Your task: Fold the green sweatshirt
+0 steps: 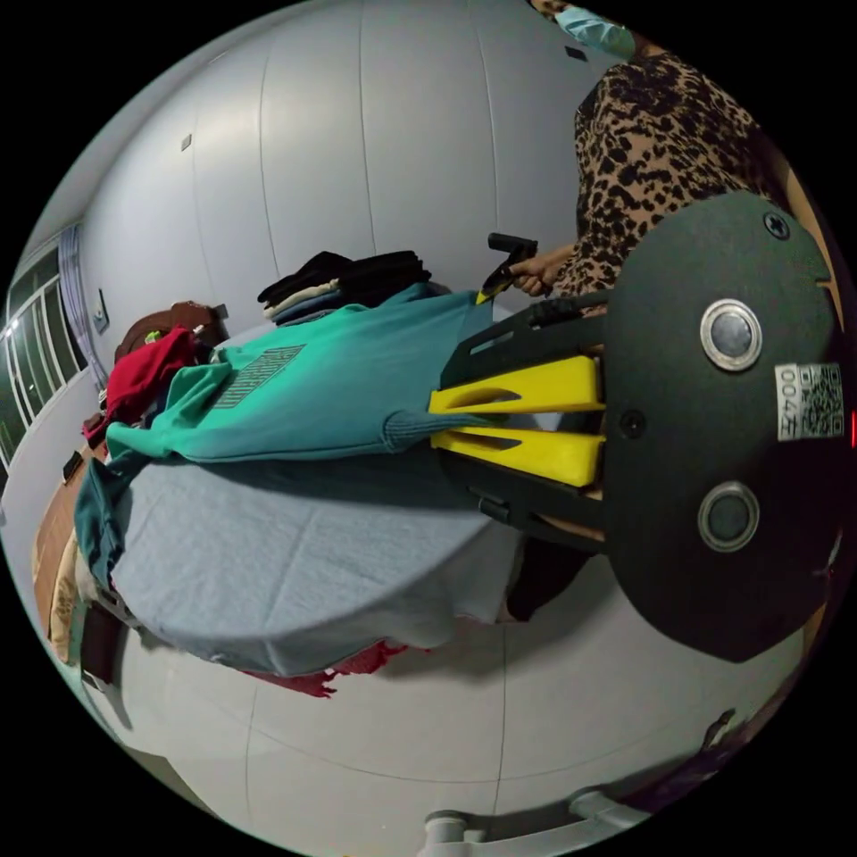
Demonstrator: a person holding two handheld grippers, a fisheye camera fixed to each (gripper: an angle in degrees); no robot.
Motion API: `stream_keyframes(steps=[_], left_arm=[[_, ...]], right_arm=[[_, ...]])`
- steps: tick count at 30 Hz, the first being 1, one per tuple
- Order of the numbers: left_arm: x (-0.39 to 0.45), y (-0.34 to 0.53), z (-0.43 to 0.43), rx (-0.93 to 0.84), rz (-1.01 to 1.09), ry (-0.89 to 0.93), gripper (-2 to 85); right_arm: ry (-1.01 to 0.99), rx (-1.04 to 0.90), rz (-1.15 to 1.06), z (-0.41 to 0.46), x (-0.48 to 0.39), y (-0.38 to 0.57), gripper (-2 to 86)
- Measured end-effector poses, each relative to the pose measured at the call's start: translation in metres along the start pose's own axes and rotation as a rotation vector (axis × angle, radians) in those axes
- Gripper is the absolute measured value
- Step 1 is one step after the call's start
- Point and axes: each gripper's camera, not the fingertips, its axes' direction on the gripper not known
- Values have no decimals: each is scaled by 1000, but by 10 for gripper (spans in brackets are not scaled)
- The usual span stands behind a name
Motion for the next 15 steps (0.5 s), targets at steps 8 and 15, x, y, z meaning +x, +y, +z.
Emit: stream_keyframes(steps=[8,15], left_arm=[[-6,53,17,10,-92,-5,37],[13,70,17,8,-50,-146,36]], right_arm=[[-8,-23,28,8,37,47,31],[42,-62,-21,20,49,67,30]])
